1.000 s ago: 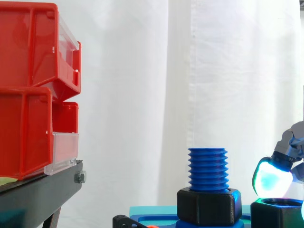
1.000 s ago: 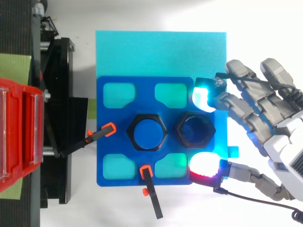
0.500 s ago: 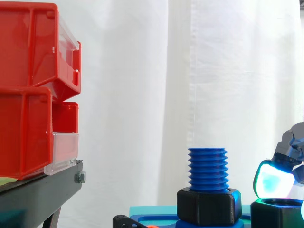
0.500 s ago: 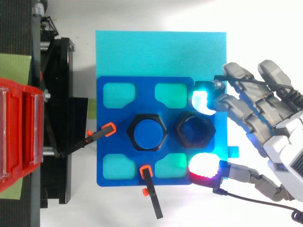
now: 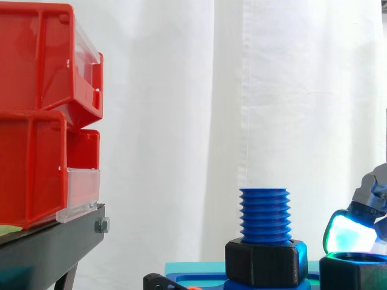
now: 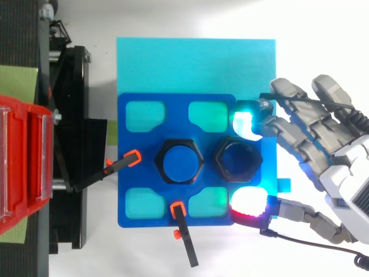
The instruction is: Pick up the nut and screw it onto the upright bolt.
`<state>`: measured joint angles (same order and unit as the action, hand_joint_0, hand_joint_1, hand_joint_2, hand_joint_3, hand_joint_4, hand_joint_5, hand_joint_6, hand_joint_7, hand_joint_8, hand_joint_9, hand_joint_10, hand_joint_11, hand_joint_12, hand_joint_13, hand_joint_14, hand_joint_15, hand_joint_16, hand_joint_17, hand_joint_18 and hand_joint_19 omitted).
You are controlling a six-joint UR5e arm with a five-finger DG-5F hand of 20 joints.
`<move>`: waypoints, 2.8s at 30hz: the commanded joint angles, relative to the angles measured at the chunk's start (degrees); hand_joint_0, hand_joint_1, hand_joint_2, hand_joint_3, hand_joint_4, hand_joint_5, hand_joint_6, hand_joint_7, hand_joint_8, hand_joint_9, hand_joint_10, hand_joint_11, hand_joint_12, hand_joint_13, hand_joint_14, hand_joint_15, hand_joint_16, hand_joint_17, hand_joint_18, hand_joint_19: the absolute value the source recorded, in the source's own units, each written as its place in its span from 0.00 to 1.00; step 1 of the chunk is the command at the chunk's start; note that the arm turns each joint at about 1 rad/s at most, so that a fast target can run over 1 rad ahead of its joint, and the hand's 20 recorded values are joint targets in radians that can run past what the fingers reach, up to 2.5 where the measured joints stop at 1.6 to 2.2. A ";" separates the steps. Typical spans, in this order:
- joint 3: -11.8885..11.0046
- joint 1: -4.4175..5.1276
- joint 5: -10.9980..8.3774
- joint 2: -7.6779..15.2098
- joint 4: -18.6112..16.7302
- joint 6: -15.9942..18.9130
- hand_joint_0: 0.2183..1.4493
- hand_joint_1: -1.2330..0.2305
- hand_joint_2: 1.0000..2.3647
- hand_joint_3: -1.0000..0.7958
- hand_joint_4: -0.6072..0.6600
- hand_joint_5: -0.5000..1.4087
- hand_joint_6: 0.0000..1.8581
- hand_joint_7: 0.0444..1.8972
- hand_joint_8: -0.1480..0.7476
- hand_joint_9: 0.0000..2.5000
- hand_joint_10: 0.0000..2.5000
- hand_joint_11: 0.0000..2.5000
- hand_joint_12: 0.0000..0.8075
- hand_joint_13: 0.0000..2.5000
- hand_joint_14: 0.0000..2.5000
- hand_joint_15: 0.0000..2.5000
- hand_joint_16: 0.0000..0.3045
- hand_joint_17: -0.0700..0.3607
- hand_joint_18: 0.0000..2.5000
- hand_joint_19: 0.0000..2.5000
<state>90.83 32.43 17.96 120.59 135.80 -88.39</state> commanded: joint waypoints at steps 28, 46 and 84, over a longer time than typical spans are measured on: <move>0.14 -0.35 0.67 0.00 -0.27 -0.30 0.24 0.39 0.00 0.28 0.62 0.16 0.35 0.56 0.42 0.15 0.00 0.00 0.34 0.22 0.00 0.00 0.10 0.33 0.16 0.01; 0.14 -0.53 2.61 -0.09 0.08 -0.30 0.29 0.42 0.00 0.28 0.60 0.15 0.43 0.47 0.42 0.18 0.00 0.00 0.31 0.24 0.00 0.00 0.09 0.30 0.18 0.03; -11.20 -3.52 12.98 -1.49 39.19 23.00 0.30 0.44 0.00 0.29 0.61 0.15 0.44 0.49 0.43 0.20 0.00 0.00 0.30 0.27 0.00 0.00 0.09 0.31 0.21 0.06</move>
<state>80.48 29.23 29.79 119.10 167.50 -68.07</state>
